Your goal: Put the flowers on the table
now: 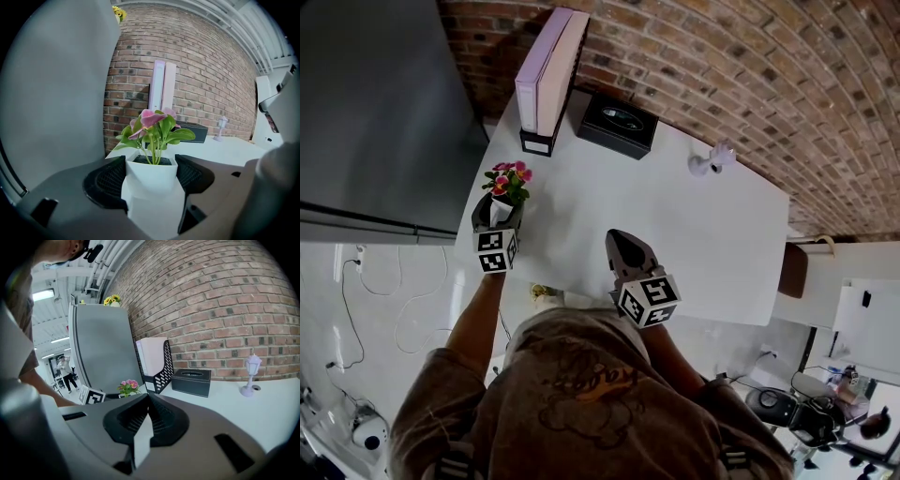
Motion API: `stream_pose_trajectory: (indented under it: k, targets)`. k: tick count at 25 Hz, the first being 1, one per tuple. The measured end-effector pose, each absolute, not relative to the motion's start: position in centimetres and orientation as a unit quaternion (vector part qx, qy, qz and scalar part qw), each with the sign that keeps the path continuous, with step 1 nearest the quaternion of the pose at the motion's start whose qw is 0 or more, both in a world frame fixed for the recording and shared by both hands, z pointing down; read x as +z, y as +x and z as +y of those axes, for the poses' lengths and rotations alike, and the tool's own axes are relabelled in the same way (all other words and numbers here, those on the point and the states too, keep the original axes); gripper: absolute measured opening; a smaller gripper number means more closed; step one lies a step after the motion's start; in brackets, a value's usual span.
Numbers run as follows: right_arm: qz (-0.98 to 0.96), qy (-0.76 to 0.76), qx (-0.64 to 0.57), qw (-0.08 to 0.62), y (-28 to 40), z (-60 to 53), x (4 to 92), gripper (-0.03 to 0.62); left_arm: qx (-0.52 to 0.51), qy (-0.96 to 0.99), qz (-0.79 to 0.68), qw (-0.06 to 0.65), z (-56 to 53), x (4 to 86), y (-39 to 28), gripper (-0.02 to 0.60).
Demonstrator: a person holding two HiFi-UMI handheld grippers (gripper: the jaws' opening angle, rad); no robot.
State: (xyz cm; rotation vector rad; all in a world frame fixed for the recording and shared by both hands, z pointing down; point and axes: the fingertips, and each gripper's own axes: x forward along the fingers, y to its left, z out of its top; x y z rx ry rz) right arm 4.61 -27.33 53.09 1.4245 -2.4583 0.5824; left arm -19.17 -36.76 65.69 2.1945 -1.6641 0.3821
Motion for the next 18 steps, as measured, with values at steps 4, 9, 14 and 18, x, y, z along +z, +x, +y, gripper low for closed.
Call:
stream_pose_trajectory:
  k: [4,9,14,18]
  targets:
    - [-0.84,0.49,0.2,0.12,4.8,-26.9,53.0,0.005,0.142,0.775,-0.59,0.176,-36.4,65.9,-19.0,0.347]
    - [-0.84,0.492,0.199,0.117,4.8,-26.4,52.8,0.005,0.152,0.771,-0.591,0.182,-35.4,66.5,-19.0,0.347]
    - [-0.838,0.494,0.199,0.117,5.2,-25.7,52.7,0.005,0.163,0.77,-0.589,0.182,-34.8,66.9,-18.8,0.347]
    - [-0.837,0.497,0.198,0.116,5.3,-25.3,52.7,0.005,0.169,0.769,-0.589,0.18,-34.8,67.1,-19.0,0.347]
